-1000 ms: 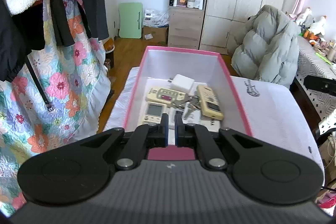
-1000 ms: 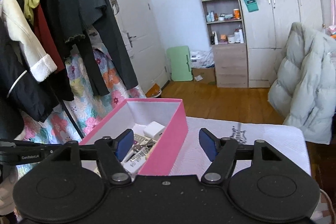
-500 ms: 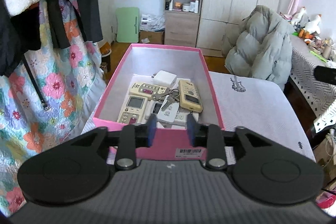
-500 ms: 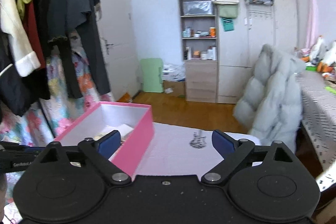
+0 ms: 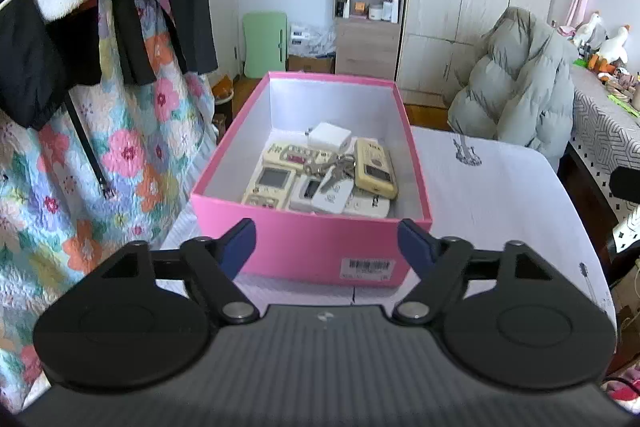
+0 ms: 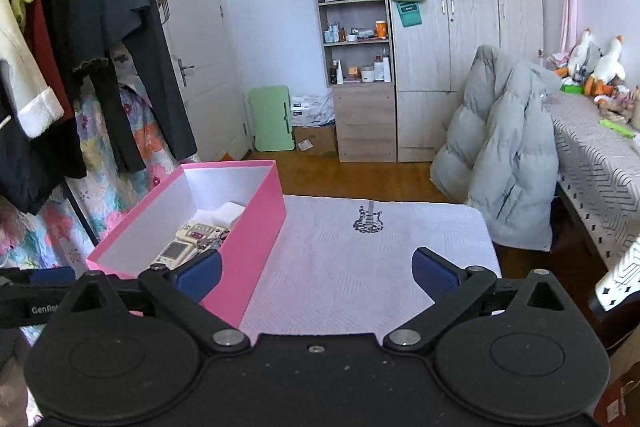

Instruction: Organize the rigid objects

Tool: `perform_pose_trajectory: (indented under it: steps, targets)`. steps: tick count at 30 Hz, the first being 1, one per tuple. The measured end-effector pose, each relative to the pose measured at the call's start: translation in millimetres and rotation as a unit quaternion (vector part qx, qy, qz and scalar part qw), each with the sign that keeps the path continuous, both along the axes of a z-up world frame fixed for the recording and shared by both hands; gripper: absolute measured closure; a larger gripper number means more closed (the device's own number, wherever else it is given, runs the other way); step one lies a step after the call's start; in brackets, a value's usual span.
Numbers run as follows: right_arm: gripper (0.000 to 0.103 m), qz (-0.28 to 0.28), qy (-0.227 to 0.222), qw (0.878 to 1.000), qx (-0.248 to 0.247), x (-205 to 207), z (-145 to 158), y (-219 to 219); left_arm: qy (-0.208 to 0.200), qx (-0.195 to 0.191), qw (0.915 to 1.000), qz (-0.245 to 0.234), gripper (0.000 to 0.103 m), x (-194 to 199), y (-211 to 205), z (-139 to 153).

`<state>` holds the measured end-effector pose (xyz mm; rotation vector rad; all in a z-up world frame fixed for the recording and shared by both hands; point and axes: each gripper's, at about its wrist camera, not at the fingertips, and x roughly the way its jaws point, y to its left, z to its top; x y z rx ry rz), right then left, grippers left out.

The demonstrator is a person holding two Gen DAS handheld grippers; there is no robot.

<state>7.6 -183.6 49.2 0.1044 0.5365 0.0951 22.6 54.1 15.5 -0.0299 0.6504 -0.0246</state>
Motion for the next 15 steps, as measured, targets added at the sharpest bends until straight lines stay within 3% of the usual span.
perform_pose_trajectory:
  steps: [4, 15]
  targets:
    - [0.001, -0.005, -0.006, 1.000, -0.011, -11.5, 1.2, 1.1, -0.011, -0.008, 0.9999, -0.005, 0.004, -14.2, -3.6, 4.1]
    - [0.001, -0.004, -0.003, 1.000, -0.008, -20.3, 2.8, -2.8, -0.004, 0.023, 0.9996, 0.018, 0.002, -20.4, -13.7, 4.2]
